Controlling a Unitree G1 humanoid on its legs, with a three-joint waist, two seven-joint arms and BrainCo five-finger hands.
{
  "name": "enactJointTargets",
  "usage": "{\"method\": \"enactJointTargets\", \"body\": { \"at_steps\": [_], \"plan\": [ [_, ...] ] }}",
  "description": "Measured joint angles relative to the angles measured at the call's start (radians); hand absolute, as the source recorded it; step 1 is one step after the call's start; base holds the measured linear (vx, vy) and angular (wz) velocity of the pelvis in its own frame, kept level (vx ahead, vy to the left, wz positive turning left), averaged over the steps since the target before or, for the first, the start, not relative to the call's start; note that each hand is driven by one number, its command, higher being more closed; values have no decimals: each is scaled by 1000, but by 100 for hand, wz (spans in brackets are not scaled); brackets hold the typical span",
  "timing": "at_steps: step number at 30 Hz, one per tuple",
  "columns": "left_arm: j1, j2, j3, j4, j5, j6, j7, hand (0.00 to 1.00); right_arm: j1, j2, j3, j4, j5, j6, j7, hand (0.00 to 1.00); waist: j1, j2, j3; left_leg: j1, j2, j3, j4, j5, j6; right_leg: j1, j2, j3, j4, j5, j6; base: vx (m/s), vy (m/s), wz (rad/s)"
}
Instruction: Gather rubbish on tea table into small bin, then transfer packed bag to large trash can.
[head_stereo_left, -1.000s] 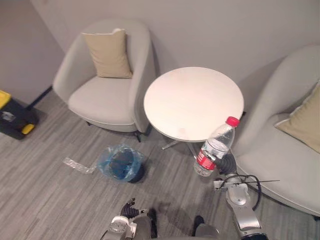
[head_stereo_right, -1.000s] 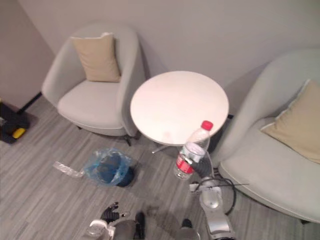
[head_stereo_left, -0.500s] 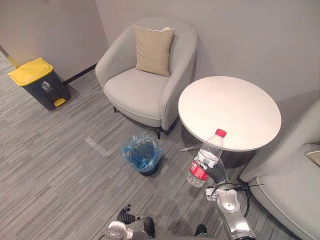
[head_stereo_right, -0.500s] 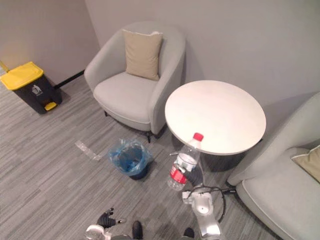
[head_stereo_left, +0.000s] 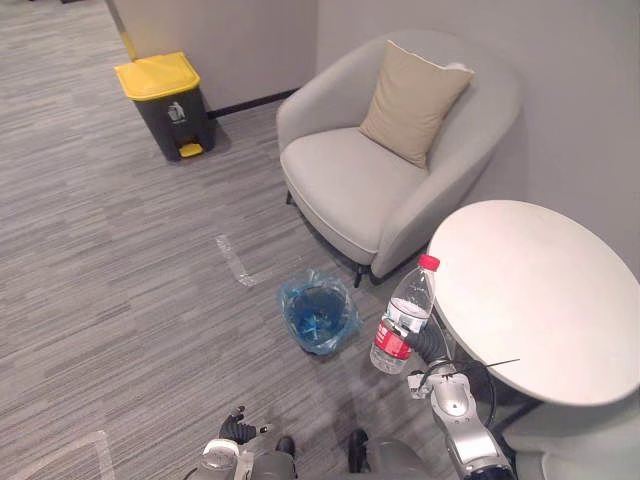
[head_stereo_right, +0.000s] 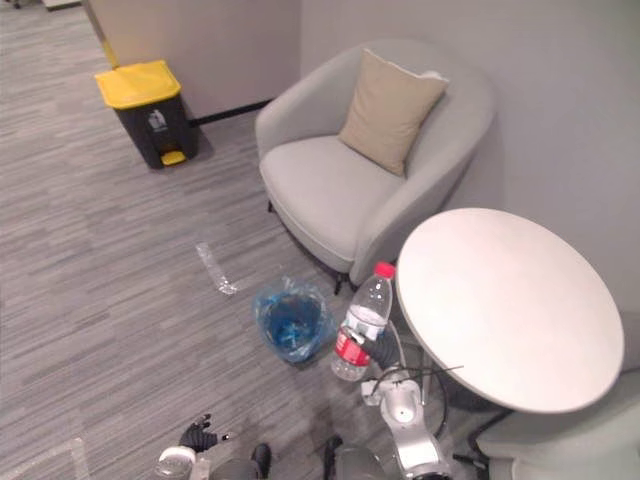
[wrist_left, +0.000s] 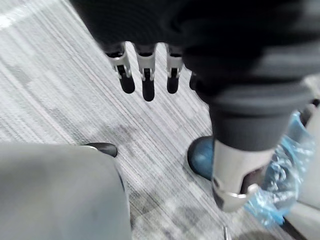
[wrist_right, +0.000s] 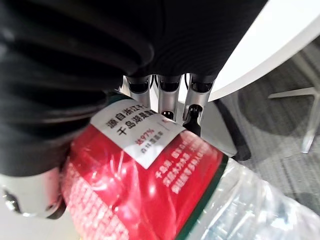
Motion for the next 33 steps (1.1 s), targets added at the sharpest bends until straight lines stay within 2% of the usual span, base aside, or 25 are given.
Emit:
{"method": "enactJointTargets", "body": {
  "at_steps": [1,2,4,5,8,9,10,11,12,13,14,16,18,20,25,28,33],
  "plan": [
    [2,-6,-1,0,1,-2,0,0,0,-4,-5,0,0,0,1,100,0,4,3,-1,7,10,-1,-3,-6,0,5,-4,-4,-4,0,251,-148,49],
    [4,-18,1,0,11,-1,-1,0,-4,-16,-14,0,0,0,7,100,6,38,1,-2,34,35,-10,-12,-19,5,24,-21,-21,-6,-2,161,-78,21],
    [9,-18,27,0,24,-2,-1,0,-4,-14,-22,-1,1,1,14,100,5,37,2,0,53,50,-13,-10,-30,25,38,-32,-33,-6,-2,188,-101,24],
    [11,-15,40,-1,32,-2,-1,0,7,-6,-24,-4,1,1,18,100,3,30,7,1,68,86,35,-22,-58,67,50,-34,-47,-7,-2,141,-64,30],
    [13,-14,67,-22,38,-5,-1,0,12,-5,-24,-7,2,1,19,100,13,6,20,-40,79,192,202,-42,-89,149,50,-13,-107,-11,-10,101,3,17],
    [10,-16,75,-32,36,-6,0,0,8,-9,-22,-18,2,-3,20,100,17,10,25,-95,121,292,307,-86,-58,174,57,1,-133,-23,-30,58,42,-5],
    [10,-17,74,-34,36,-5,-1,0,7,-13,-23,-17,2,-3,20,100,17,12,25,-110,140,317,310,-90,-50,175,58,1,-134,-24,-30,57,100,-9],
    [10,-16,75,-34,36,-4,-1,0,9,-14,-23,-17,2,-1,19,100,17,19,22,-129,157,328,274,-91,-43,175,55,8,-134,-26,-24,58,160,-17],
    [12,-14,74,-38,36,-4,-1,0,8,-16,-23,-17,2,0,19,100,19,31,21,-129,171,324,196,-63,-37,174,52,23,-130,-29,-10,70,192,-25],
    [11,-13,74,-39,37,-4,-1,0,7,-16,-22,-13,2,0,18,100,20,30,25,-124,168,331,182,-32,-65,172,48,36,-123,-34,2,90,222,-35],
    [12,-3,72,-39,37,-3,0,0,10,-11,-11,-8,2,1,19,100,28,17,20,-102,136,346,147,-18,-48,163,23,64,-121,-34,26,77,181,-24],
    [7,9,57,-40,36,-3,-1,0,8,-11,-7,-6,2,1,19,100,26,7,20,-107,110,371,144,-10,-36,151,-5,79,-138,-22,49,112,240,-22],
    [0,19,41,-37,37,-1,-1,0,5,-11,-3,7,1,5,21,100,28,5,21,-106,87,383,145,-8,-29,150,-25,91,-145,-17,61,84,180,-19],
    [2,38,27,-35,38,0,0,0,-17,-14,22,16,-7,8,23,100,32,4,22,-107,76,415,144,-19,-8,126,-37,124,-133,-18,75,55,118,-31],
    [-5,53,23,-29,50,2,-1,0,-84,-31,93,68,-21,9,29,100,33,-4,31,-136,71,431,145,-22,-2,84,-42,140,-131,-13,84,15,31,-18],
    [-33,56,16,-28,49,1,1,0,-177,-66,150,143,-25,9,37,100,34,-2,44,-227,80,428,178,-22,-2,-2,-38,140,-108,-9,89,-31,-6,1],
    [-129,56,16,-33,6,-5,11,0,-415,-129,219,296,-59,21,20,100,43,5,148,-372,87,405,238,-10,18,-144,-34,132,-33,-6,85,-92,-4,9]
  ]
}}
